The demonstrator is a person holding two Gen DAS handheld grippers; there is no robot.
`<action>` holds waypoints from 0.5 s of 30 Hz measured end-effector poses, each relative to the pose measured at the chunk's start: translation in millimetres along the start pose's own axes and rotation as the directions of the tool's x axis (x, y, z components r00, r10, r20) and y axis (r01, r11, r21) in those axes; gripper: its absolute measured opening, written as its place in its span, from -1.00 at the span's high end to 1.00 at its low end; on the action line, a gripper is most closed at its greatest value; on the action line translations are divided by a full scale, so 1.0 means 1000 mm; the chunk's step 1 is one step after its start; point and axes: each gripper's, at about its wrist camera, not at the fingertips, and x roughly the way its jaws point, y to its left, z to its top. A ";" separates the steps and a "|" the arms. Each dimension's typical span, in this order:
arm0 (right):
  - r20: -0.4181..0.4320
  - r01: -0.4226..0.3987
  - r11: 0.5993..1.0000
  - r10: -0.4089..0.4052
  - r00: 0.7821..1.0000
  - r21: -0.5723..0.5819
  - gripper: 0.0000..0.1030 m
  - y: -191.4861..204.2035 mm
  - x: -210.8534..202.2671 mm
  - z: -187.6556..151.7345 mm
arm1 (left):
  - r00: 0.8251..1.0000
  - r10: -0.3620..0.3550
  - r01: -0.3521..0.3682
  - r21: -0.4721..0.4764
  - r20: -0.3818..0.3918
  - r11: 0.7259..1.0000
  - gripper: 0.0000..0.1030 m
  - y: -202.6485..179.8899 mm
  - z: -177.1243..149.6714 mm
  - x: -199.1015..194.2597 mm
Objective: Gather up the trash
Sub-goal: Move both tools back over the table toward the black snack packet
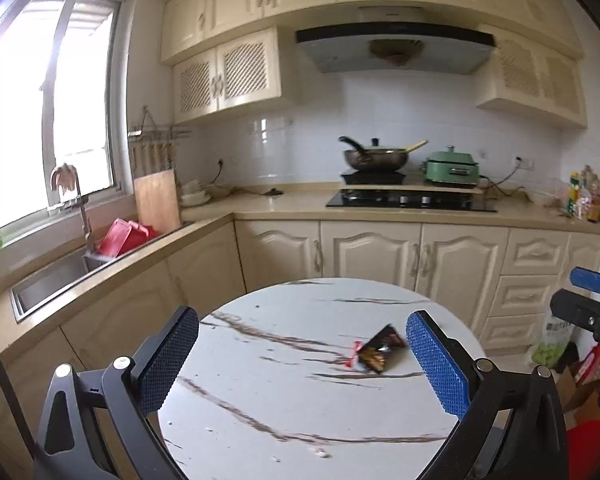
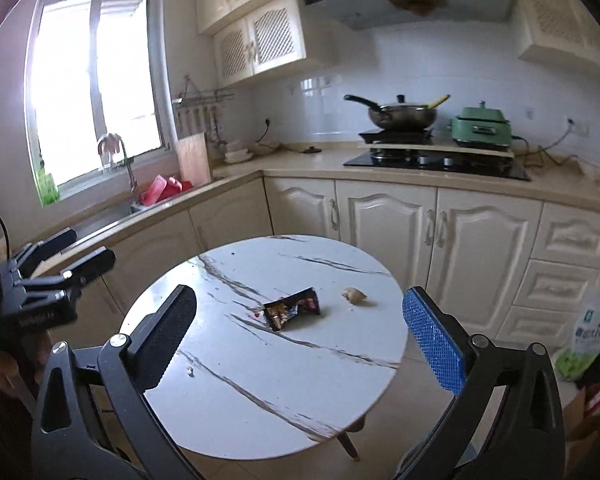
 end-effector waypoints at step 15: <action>-0.183 0.107 0.992 -0.117 0.976 -0.065 -1.00 -0.022 0.118 -0.001 | 0.958 -0.114 0.150 0.122 -0.265 0.981 -0.99 -0.030 0.009 0.129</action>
